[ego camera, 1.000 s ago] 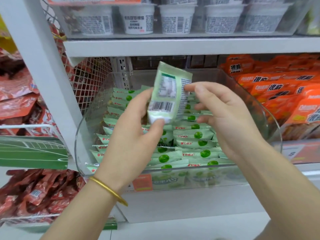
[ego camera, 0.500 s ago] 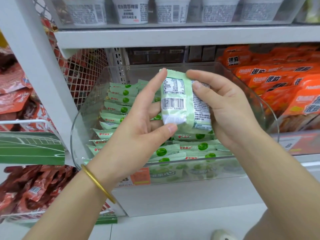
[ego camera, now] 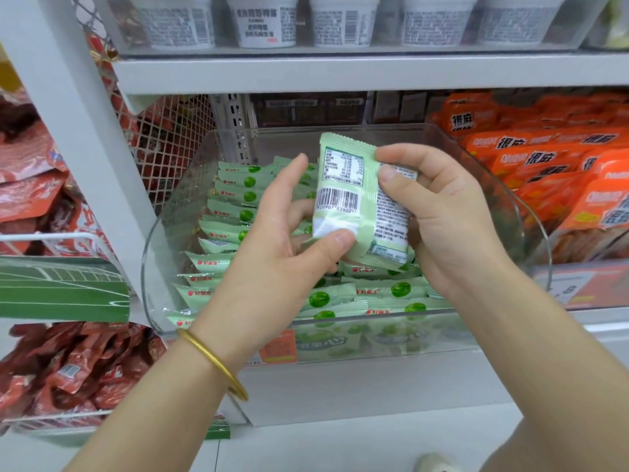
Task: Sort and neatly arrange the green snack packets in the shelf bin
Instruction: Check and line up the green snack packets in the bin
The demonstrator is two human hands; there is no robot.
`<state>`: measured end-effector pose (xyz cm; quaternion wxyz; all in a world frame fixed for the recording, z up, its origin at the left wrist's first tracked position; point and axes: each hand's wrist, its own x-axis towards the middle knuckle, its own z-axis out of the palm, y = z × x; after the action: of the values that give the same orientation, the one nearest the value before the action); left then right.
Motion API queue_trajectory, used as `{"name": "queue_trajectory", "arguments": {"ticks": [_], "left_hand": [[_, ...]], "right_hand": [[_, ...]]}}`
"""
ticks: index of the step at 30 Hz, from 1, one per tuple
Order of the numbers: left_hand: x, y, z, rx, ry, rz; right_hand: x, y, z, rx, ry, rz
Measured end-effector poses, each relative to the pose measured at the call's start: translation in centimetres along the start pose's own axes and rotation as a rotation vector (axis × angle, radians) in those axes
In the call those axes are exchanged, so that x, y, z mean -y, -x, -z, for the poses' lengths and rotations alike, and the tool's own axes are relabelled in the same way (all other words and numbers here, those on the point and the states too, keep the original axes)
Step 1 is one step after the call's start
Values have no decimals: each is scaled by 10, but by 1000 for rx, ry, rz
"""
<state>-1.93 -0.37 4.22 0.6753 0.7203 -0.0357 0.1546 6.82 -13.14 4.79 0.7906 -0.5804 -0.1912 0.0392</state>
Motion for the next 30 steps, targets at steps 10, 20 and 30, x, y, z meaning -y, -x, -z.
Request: {"name": "queue_trajectory", "arguments": {"ticks": [10,20,30], "left_hand": [[10,-9,23,-371,39,157],[1,-14,29,-318,141,312],[9,-16,40,-455,-319,91]], "right_hand": [[3,0,7,227,-39,-136],[-4,0,-1,254,498,213],[-11,5,-9,188,697,275]]}}
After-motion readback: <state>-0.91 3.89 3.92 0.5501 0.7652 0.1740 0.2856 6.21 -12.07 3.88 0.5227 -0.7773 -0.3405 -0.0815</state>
